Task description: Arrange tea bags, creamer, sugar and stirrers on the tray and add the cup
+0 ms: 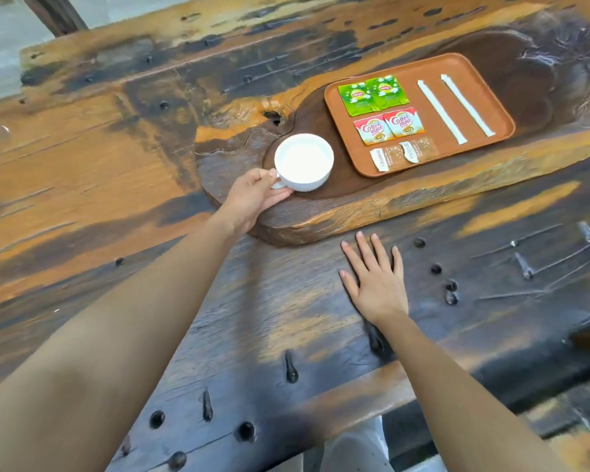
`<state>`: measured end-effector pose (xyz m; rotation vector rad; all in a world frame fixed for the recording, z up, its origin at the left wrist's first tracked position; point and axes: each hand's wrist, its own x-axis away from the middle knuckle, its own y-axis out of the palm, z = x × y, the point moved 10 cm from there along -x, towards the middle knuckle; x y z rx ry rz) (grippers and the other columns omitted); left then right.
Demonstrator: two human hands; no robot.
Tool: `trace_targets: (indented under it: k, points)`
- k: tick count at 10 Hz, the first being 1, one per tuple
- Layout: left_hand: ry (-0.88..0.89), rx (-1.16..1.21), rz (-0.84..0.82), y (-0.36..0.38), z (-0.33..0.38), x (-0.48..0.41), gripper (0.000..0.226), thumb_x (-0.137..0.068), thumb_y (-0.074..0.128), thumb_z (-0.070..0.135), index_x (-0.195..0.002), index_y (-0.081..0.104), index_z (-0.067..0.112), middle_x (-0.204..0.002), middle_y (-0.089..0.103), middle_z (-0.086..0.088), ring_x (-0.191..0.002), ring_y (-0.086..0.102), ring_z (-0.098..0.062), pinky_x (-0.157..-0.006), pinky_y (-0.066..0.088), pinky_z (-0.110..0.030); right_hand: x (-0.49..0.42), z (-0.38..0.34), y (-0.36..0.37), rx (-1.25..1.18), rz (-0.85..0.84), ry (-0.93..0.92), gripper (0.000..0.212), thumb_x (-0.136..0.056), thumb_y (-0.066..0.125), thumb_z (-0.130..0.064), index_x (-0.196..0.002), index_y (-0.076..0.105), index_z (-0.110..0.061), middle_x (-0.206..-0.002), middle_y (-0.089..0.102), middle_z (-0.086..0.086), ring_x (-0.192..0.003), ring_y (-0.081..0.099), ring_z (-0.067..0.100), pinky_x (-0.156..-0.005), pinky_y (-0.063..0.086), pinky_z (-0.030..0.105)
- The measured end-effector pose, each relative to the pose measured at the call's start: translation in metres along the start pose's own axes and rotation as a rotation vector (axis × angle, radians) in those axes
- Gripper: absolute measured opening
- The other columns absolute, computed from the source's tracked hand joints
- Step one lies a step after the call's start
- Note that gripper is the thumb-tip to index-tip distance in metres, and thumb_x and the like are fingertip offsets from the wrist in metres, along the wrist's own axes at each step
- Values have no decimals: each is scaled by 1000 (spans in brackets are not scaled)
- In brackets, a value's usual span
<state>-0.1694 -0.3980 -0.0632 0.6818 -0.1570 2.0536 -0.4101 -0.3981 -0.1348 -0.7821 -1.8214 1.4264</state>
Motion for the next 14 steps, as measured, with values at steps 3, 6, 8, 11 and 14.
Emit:
trace_targets:
  k: [3, 6, 8, 11, 14]
  points:
    - [22, -24, 14, 2, 13, -27, 15, -96, 43, 14, -83, 50, 10, -113, 60, -24, -88, 69, -18, -78, 58, -21, -1, 1, 0, -7, 4, 2, 54, -94, 20, -53, -145, 20, -38, -157, 22, -4, -146, 13, 21, -116, 11, 52]
    - [8, -29, 20, 5, 16, -34, 17, -95, 46, 17, -81, 50, 10, -109, 63, -24, -90, 69, -19, -81, 57, -24, 0, 1, -1, -21, -3, -1, 54, -94, 21, -52, -145, 21, -37, -157, 22, -4, -146, 14, 21, -116, 10, 52]
    - [-12, -24, 17, 1, 16, -31, 15, -94, 49, 17, -82, 52, 8, -99, 65, -20, -90, 69, -21, -83, 57, -27, 0, 1, -1, -23, -22, 1, 54, -94, 21, -52, -146, 20, -37, -157, 20, -4, -146, 13, 21, -116, 12, 53]
    - [-18, -46, 46, -7, 17, -31, 12, -94, 49, 18, -87, 53, 9, -94, 66, -16, -91, 68, -22, -82, 57, -27, 0, 1, -1, -29, -26, 0, 54, -94, 21, -52, -146, 21, -36, -157, 21, -4, -146, 13, 21, -117, 11, 53]
    - [17, -153, 171, -29, 13, -9, 29, -94, 49, 22, -121, 49, 12, -115, 59, -9, -100, 66, -23, -78, 59, -29, 1, 1, 4, -17, -84, -1, 54, -95, 20, -52, -147, 15, -36, -159, 15, -4, -147, 7, 21, -117, 4, 53]
